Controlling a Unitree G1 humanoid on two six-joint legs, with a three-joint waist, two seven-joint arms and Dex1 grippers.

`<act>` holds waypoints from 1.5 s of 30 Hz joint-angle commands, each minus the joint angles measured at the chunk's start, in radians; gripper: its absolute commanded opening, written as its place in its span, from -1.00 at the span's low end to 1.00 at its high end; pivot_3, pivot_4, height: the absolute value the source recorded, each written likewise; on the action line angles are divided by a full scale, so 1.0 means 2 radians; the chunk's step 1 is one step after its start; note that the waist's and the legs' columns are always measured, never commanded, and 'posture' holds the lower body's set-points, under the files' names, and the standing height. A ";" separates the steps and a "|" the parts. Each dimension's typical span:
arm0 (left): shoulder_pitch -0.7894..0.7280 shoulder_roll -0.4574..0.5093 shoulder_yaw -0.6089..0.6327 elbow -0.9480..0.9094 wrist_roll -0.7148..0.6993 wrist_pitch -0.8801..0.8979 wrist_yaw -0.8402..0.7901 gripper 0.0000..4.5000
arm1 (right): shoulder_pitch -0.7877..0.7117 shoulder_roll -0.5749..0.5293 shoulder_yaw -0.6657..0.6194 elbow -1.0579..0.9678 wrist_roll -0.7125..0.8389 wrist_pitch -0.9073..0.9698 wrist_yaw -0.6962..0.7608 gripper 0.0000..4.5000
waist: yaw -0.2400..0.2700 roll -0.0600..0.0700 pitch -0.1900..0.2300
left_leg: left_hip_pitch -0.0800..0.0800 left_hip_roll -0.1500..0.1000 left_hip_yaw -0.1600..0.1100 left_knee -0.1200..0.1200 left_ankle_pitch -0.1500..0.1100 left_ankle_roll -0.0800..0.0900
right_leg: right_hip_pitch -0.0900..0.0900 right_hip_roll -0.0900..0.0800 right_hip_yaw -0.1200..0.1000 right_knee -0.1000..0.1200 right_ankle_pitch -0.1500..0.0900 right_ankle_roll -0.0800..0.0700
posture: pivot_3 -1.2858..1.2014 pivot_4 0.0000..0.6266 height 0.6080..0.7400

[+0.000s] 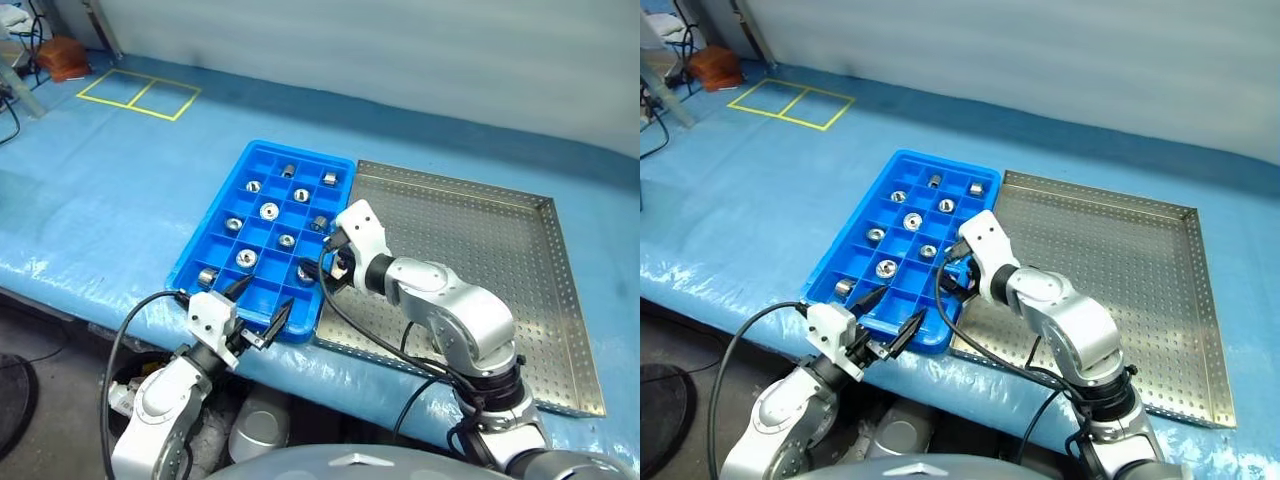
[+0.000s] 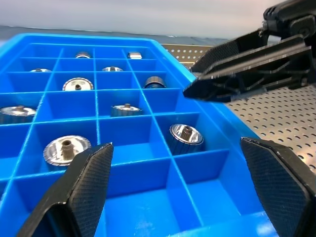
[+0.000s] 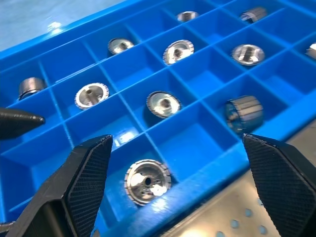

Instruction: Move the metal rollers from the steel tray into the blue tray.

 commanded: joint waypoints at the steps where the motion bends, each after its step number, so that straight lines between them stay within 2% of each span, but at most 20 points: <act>1: -0.026 0.008 -0.013 0.008 -0.002 -0.015 -0.023 1.00 | 0.015 0.000 -0.046 -0.060 -0.002 0.022 -0.027 0.99 | -0.007 0.001 0.000 | 0.000 0.000 0.000 0.000 0.000 0.000 | 0.000 0.000 0.000 0.000 0.000 0.000 | 0.23 -0.52 1.00; 6: -0.062 0.019 -0.025 0.031 -0.003 -0.016 -0.050 1.00 | 0.043 -0.001 -0.083 -0.107 -0.005 0.069 -0.052 0.99 | -0.034 0.002 0.000 | 0.000 0.000 -0.001 0.001 0.000 0.000 | 0.001 -0.001 -0.001 0.001 0.000 0.000 | 0.18 -0.52 1.00; 14: -0.083 0.023 -0.038 0.043 -0.018 -0.007 -0.082 1.00 | 0.100 0.004 -0.096 -0.156 -0.002 0.123 -0.066 0.99 | -0.100 0.003 0.000 | 0.001 -0.001 -0.001 0.001 0.001 0.001 | 0.002 -0.001 0.001 0.001 0.000 0.000 | 0.15 -0.52 1.00; 19: -0.069 0.021 -0.044 0.030 -0.032 0.008 -0.080 1.00 | 0.112 0.008 -0.102 -0.171 0.003 0.145 -0.064 0.99 | -0.117 0.003 0.000 | 0.002 0.000 -0.001 0.001 0.001 0.001 | 0.002 0.000 0.001 0.002 0.000 0.000 | 0.15 -0.52 1.00; 24: -0.059 0.039 -0.037 0.012 -0.038 0.011 -0.089 1.00 | 0.113 0.013 -0.101 -0.177 0.008 0.170 -0.060 0.99 | -0.127 0.002 0.000 | 0.003 0.000 0.000 0.001 0.001 0.001 | 0.002 0.000 0.002 0.002 0.000 0.000 | 0.18 -0.52 1.00; 36: -0.076 0.097 -0.030 0.013 -0.052 0.013 -0.138 1.00 | 0.163 0.011 -0.089 -0.162 0.001 0.197 -0.061 0.99 | -0.126 0.002 0.000 | 0.003 0.000 0.000 0.000 0.001 0.001 | 0.002 0.000 0.002 0.002 0.000 0.000 | 0.19 -0.52 1.00; 45: -0.091 0.091 -0.013 0.043 -0.061 -0.013 -0.158 1.00 | 0.185 0.002 -0.086 -0.145 -0.011 0.191 -0.067 0.99 | -0.126 0.002 0.000 | 0.003 0.000 0.000 0.000 0.001 0.001 | 0.002 0.000 0.002 0.002 0.000 0.000 | 0.18 -0.52 1.00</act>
